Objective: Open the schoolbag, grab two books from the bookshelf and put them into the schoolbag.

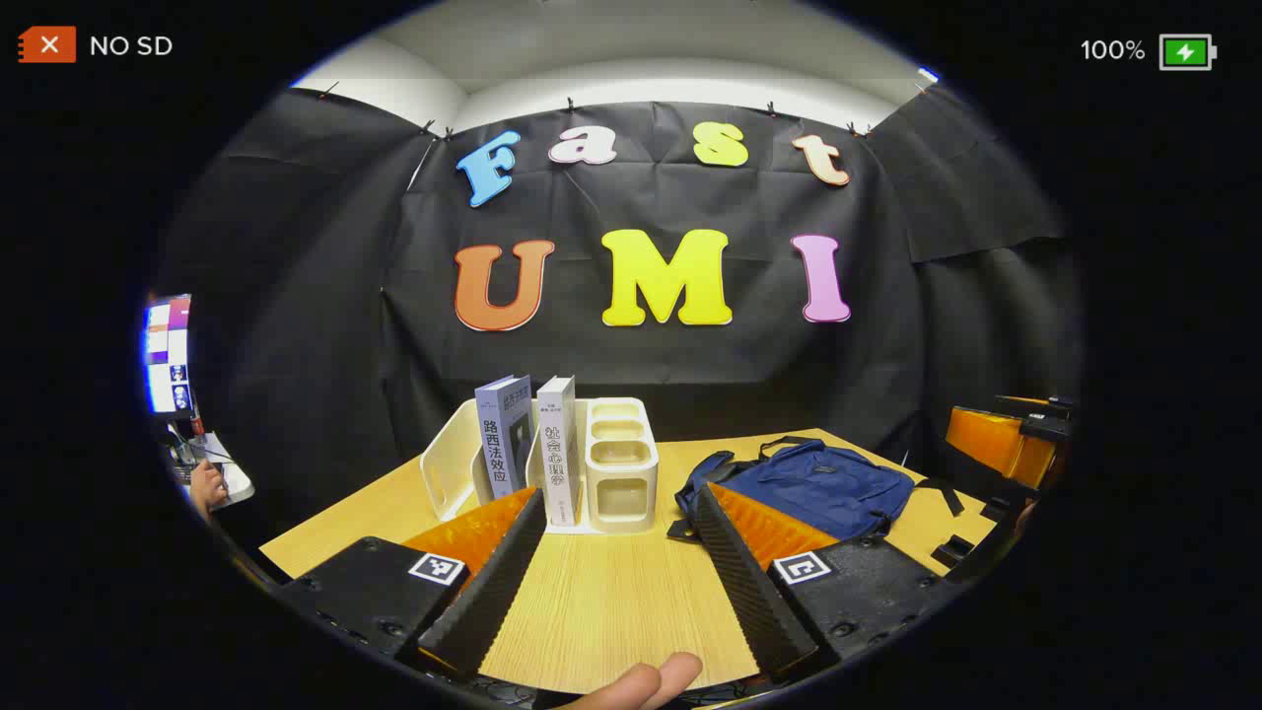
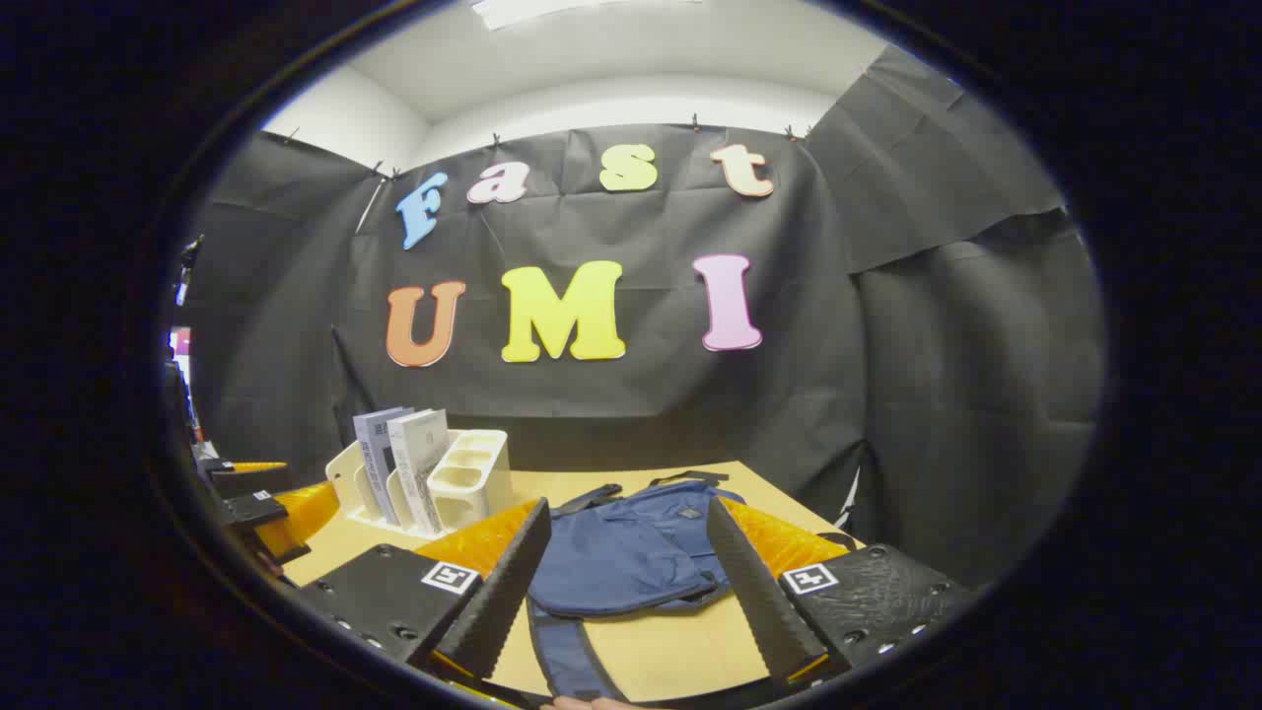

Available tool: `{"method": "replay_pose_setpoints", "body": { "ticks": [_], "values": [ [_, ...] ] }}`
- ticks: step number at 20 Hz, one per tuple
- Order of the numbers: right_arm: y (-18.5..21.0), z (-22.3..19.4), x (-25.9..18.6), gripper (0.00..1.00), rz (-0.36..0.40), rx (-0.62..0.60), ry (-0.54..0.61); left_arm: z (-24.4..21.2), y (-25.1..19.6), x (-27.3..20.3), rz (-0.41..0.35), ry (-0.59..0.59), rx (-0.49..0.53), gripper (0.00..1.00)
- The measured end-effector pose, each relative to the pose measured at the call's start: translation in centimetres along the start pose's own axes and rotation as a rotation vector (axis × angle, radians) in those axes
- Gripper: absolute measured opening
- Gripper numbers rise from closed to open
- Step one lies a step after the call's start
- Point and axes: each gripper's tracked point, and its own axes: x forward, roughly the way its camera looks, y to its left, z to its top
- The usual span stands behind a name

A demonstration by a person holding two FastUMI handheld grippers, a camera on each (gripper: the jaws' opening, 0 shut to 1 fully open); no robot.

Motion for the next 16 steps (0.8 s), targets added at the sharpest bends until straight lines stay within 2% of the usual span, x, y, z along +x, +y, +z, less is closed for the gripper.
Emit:
{"method": "replay_pose_setpoints", "body": {
  "ticks": [7,16],
  "values": [
    [-0.1,0.2,-0.2,0.96,0.009,-0.046,-0.024,-0.8,1.8,0.9,0.037,0.046,-0.029,0.98],
    [-0.4,-0.6,0.2,0.94,-0.005,-0.063,-0.011,0.1,2.0,0.5,0.039,0.019,0.002,0.98]
  ]
}}
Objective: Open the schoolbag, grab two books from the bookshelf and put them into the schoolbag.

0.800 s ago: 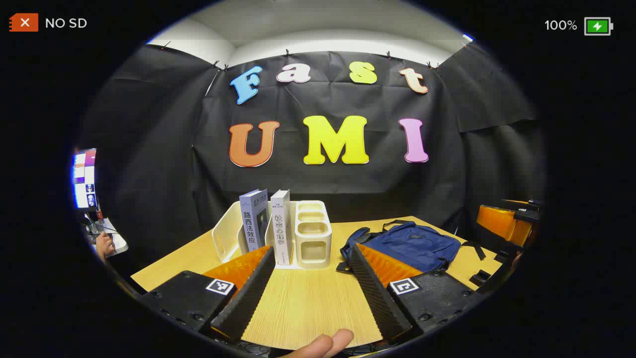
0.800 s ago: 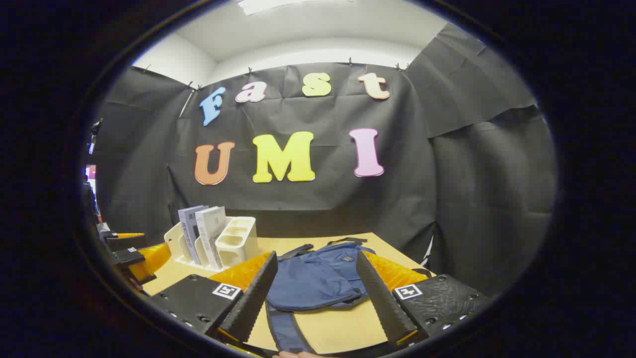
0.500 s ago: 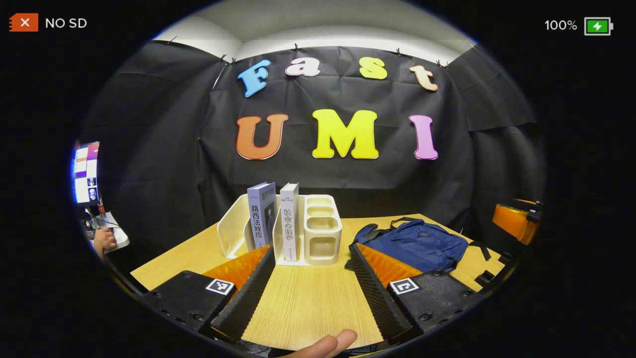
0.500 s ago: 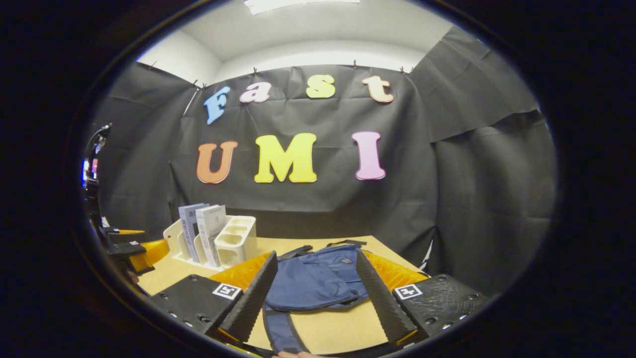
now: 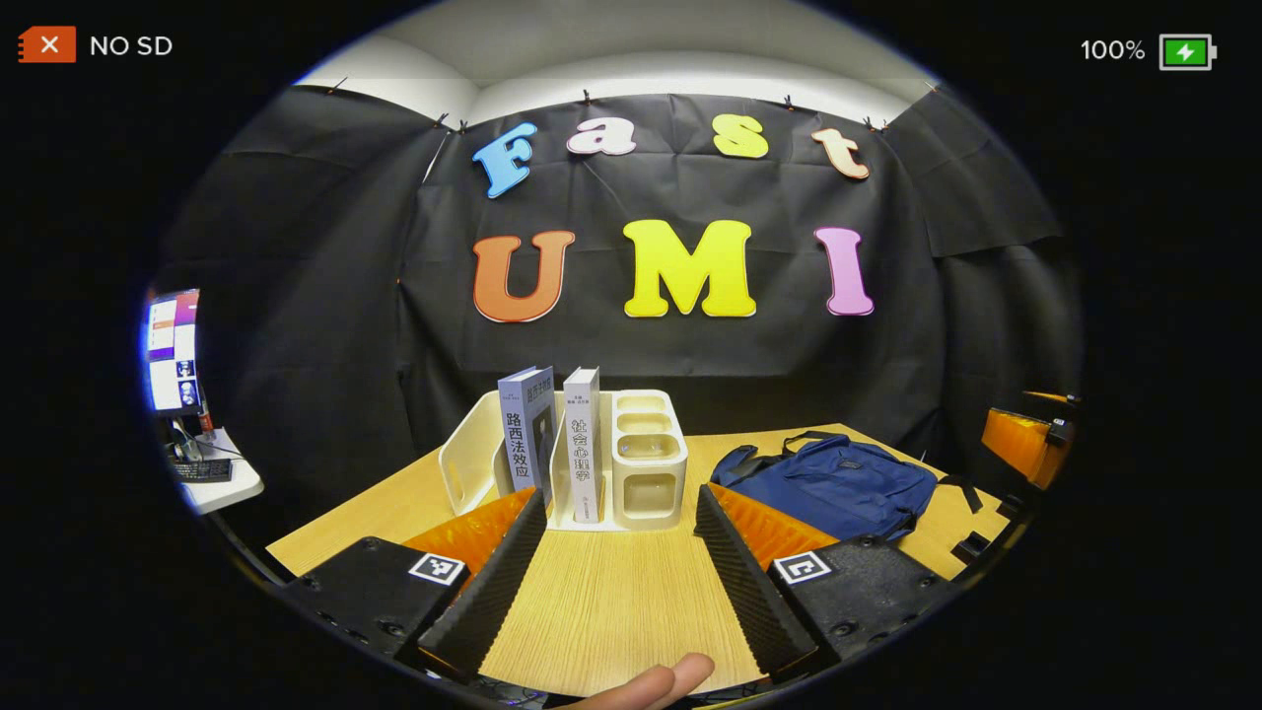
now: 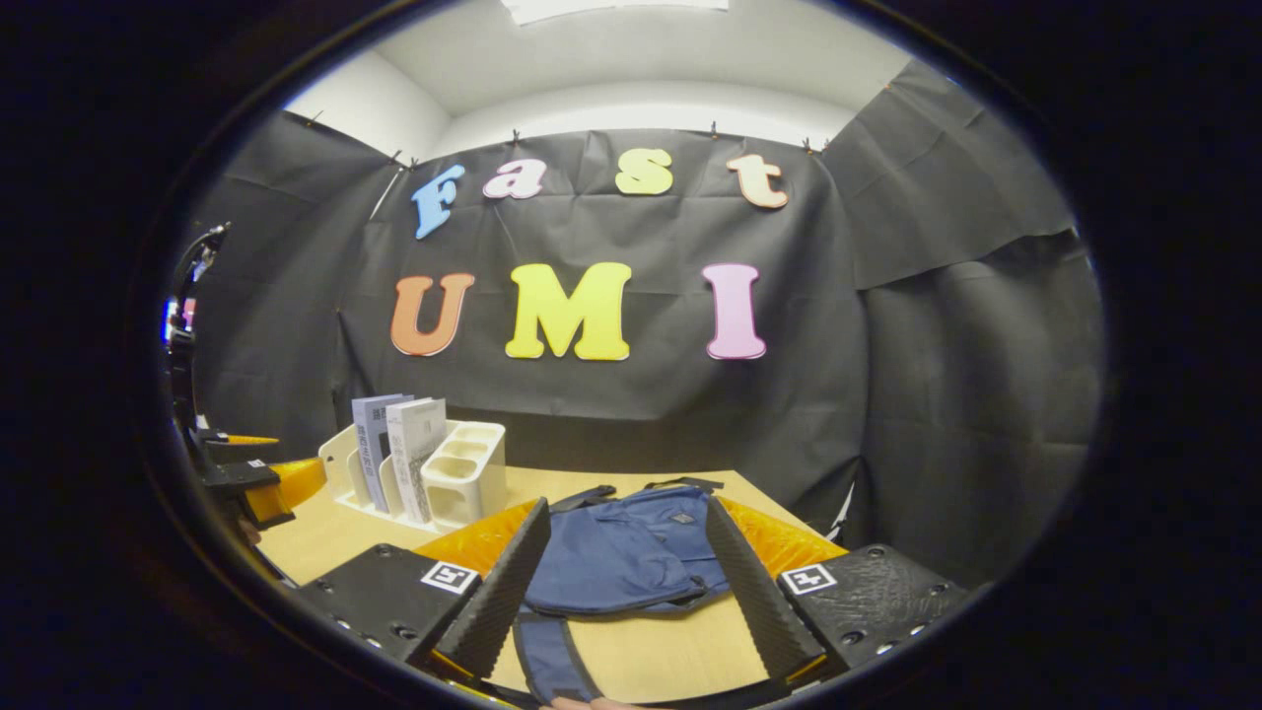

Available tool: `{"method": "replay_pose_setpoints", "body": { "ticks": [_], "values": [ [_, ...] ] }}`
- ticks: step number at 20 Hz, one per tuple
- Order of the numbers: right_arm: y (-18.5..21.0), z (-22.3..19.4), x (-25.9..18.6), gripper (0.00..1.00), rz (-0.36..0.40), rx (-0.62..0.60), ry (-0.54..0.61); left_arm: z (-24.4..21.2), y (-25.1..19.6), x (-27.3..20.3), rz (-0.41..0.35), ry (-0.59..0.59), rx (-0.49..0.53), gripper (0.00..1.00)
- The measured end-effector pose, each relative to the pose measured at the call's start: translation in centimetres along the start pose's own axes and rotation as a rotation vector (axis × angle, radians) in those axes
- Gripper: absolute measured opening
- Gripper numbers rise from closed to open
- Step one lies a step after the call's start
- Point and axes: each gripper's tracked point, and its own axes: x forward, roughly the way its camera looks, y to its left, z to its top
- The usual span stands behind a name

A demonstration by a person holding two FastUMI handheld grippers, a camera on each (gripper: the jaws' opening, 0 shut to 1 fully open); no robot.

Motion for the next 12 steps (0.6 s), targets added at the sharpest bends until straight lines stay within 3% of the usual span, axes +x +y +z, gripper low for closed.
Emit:
{"method": "replay_pose_setpoints", "body": {
  "ticks": [4,12],
  "values": [
    [-0.8,-0.8,0.9,0.95,-0.025,0.026,0.027,0.2,0.4,0.0,0.009,-0.005,0.014,0.98],
    [-1.1,-4.2,4.1,0.98,-0.052,-0.044,0.111,0.4,2.2,0.1,0.048,-0.011,0.02,0.98]
  ]
}}
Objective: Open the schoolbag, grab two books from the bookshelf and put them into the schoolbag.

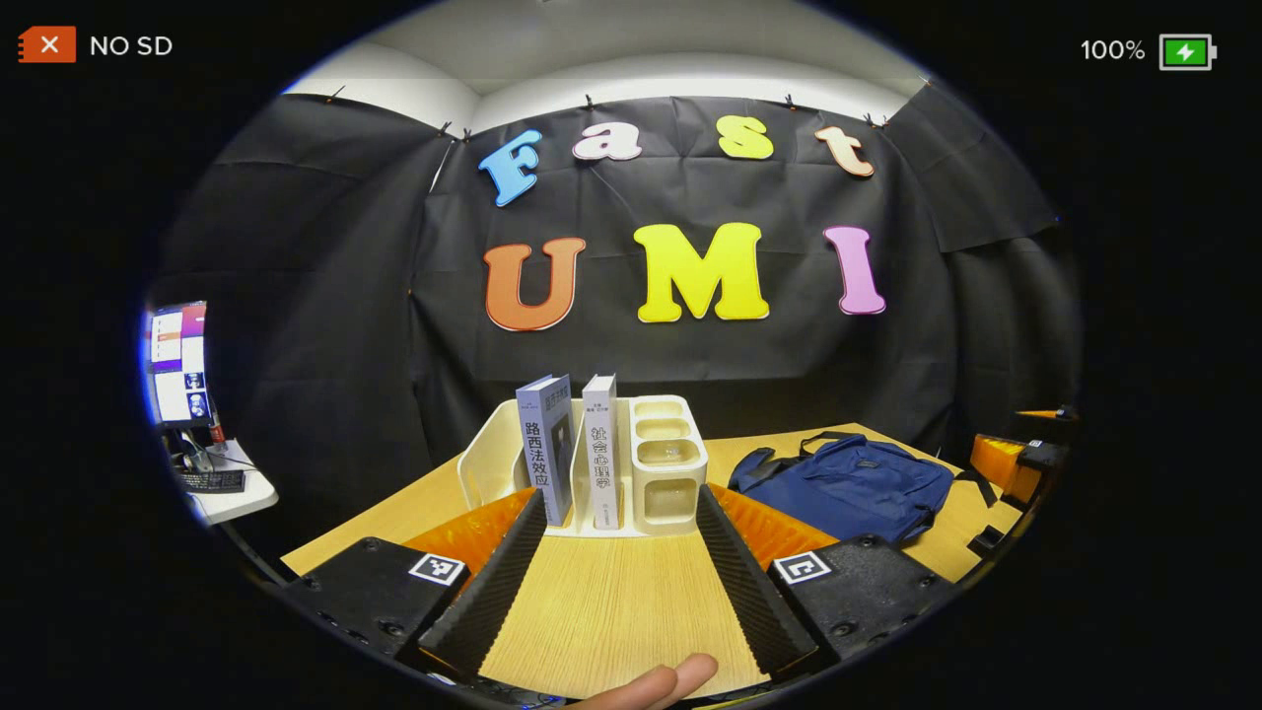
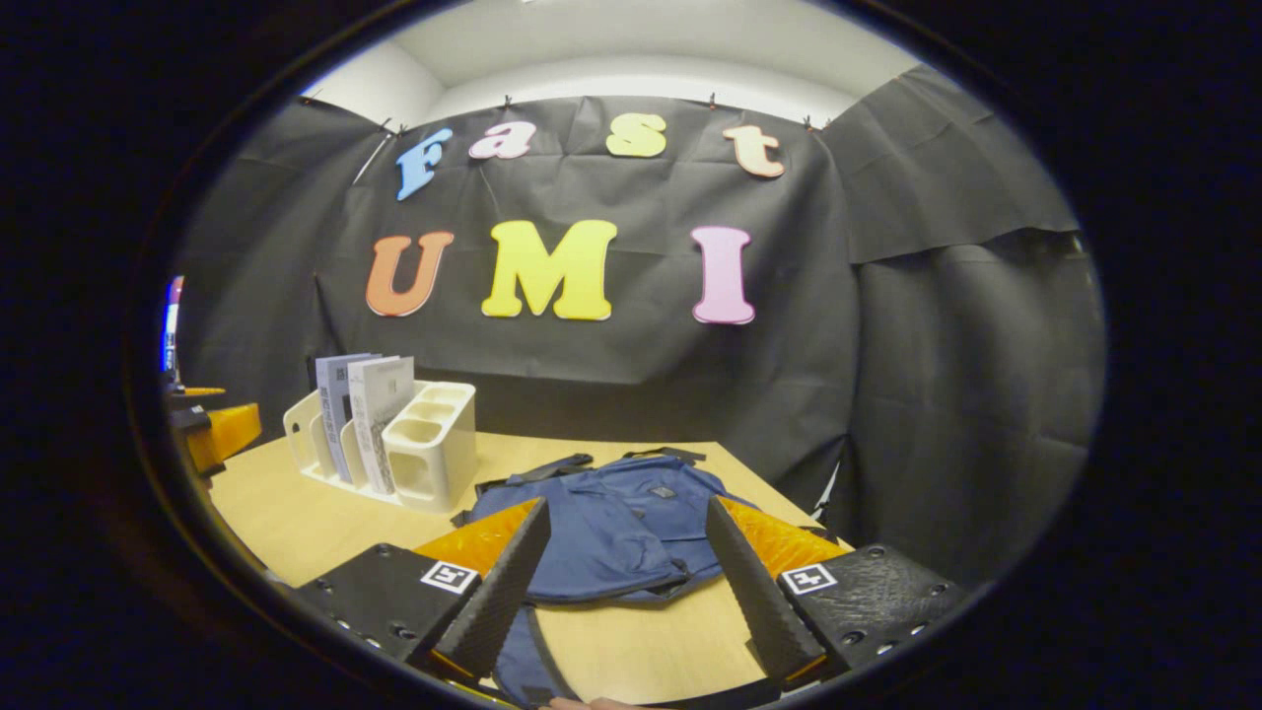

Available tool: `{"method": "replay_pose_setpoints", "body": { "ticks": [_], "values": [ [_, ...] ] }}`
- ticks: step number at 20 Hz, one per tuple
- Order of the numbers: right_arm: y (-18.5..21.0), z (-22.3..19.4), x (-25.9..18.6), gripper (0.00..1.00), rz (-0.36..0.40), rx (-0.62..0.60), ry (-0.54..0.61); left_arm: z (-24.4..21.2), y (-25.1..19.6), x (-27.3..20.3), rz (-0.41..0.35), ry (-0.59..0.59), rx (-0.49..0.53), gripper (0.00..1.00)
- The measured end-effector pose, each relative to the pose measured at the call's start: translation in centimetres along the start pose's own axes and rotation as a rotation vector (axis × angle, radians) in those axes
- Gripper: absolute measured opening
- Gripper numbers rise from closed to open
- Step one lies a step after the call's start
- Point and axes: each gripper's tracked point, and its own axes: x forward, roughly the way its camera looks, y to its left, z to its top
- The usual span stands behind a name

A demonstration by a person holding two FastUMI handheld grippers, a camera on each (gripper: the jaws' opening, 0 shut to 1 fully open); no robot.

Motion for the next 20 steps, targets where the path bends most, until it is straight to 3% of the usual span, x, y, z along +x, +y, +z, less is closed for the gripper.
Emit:
{"method": "replay_pose_setpoints", "body": {
  "ticks": [11,12,15,20],
  "values": [
    [9.1,-6.7,6.3,0.98,0.1,-0.256,0.22,0.4,4.4,0.4,0.064,0.012,-0.021,0.98],
    [10.0,-7.6,6.9,0.94,0.107,-0.278,0.242,0.3,4.8,0.5,0.07,0.017,-0.024,0.98],
    [12.2,-9.8,8.6,0.99,0.099,-0.348,0.3,0.1,5.8,0.8,0.084,0.029,-0.038,0.98],
    [16.6,-11.9,10.5,0.95,0.093,-0.502,0.312,-0.7,6.8,1.1,0.096,0.06,-0.07,0.98]
  ]
}}
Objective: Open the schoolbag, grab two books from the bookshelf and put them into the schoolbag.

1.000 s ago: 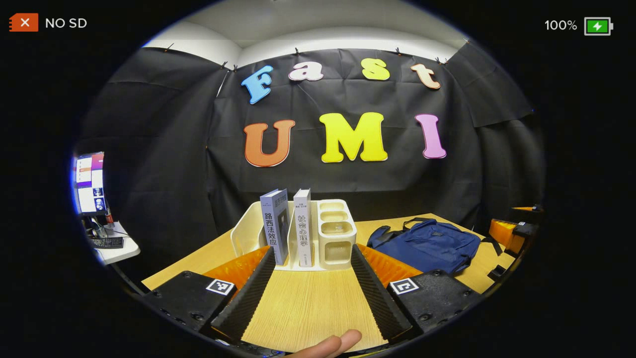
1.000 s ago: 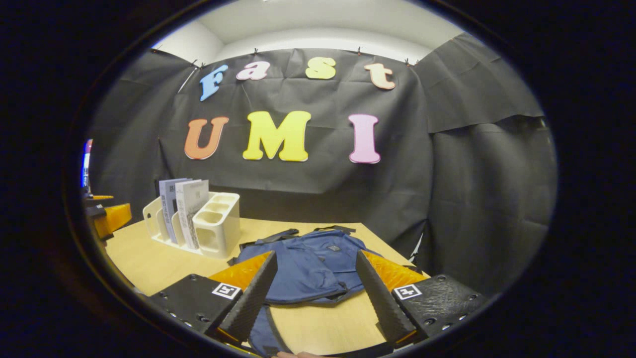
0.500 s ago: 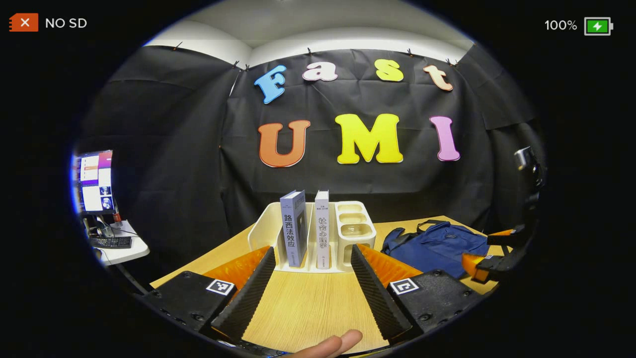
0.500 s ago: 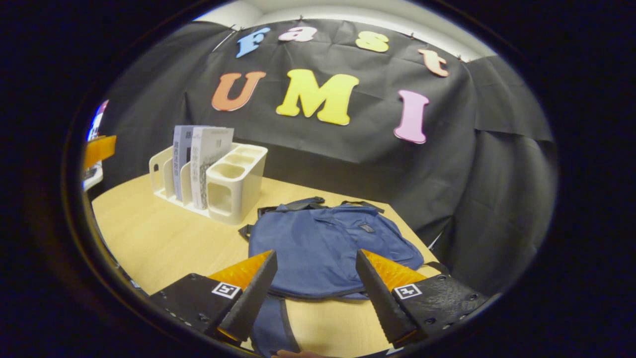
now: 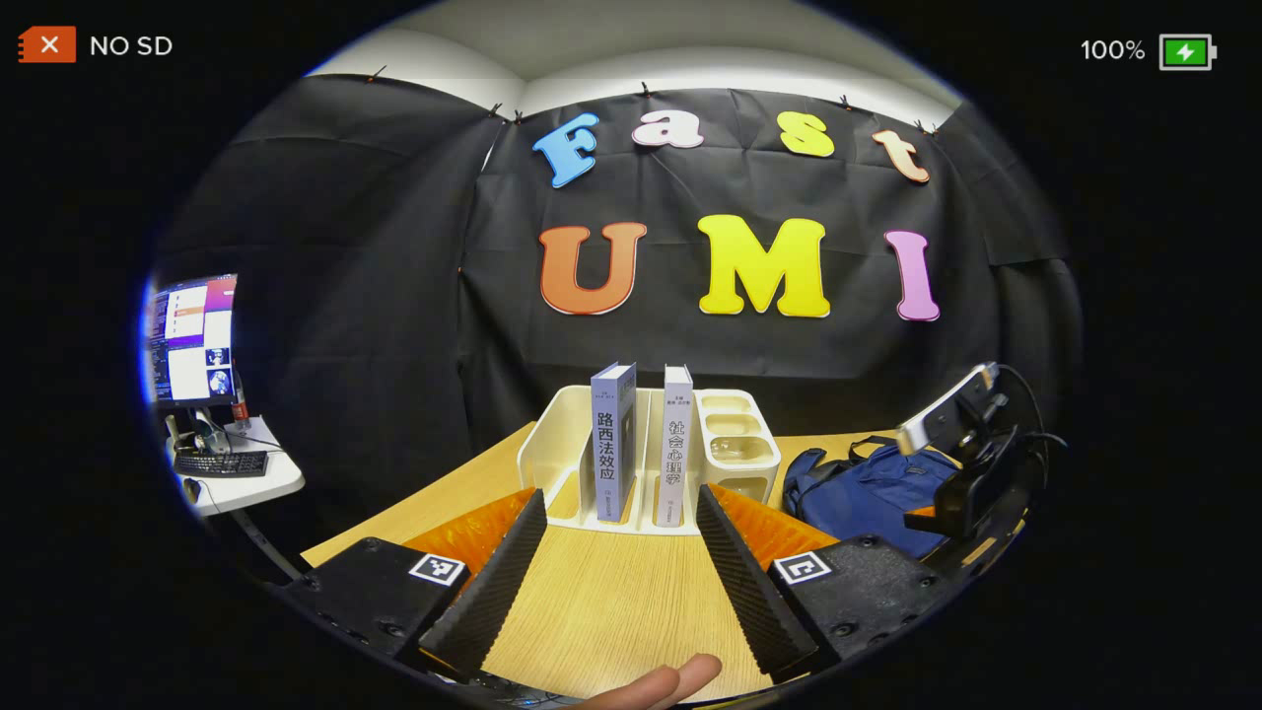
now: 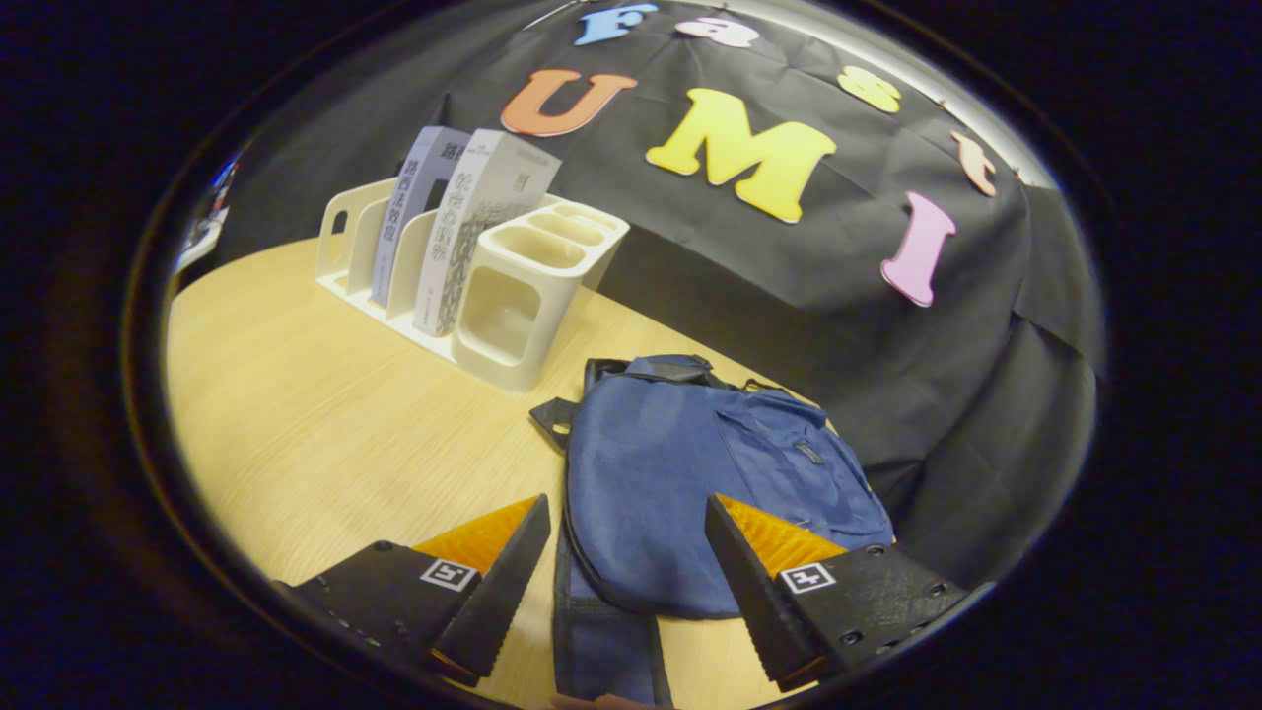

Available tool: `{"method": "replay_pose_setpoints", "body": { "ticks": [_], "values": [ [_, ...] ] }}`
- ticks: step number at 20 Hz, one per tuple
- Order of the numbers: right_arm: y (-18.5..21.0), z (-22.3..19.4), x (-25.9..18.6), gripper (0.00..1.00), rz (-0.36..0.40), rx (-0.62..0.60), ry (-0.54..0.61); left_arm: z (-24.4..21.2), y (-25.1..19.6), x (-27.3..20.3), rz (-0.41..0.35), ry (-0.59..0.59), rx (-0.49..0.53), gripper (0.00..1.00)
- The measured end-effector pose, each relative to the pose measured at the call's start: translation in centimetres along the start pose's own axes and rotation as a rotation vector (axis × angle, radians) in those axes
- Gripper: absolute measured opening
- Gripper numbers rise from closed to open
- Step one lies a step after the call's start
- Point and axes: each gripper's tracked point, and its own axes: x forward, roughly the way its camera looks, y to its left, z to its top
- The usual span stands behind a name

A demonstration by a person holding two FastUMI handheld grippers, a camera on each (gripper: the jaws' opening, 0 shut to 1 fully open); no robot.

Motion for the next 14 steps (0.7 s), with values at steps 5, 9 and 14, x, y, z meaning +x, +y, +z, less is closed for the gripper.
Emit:
{"method": "replay_pose_setpoints", "body": {
  "ticks": [5,9,14],
  "values": [
    [1.7,0.1,3.2,0.95,-0.048,-0.111,0.045,0.2,0.2,-0.1,0.001,-0.004,-0.006,0.98],
    [2.0,0.3,4.5,0.95,-0.1,-0.182,0.064,0.3,0.1,-0.1,-0.001,-0.005,-0.004,0.98],
    [0.6,0.6,6.3,0.93,-0.201,-0.22,0.077,0.1,0.3,-0.1,-0.002,0.004,-0.012,0.98]
  ]
}}
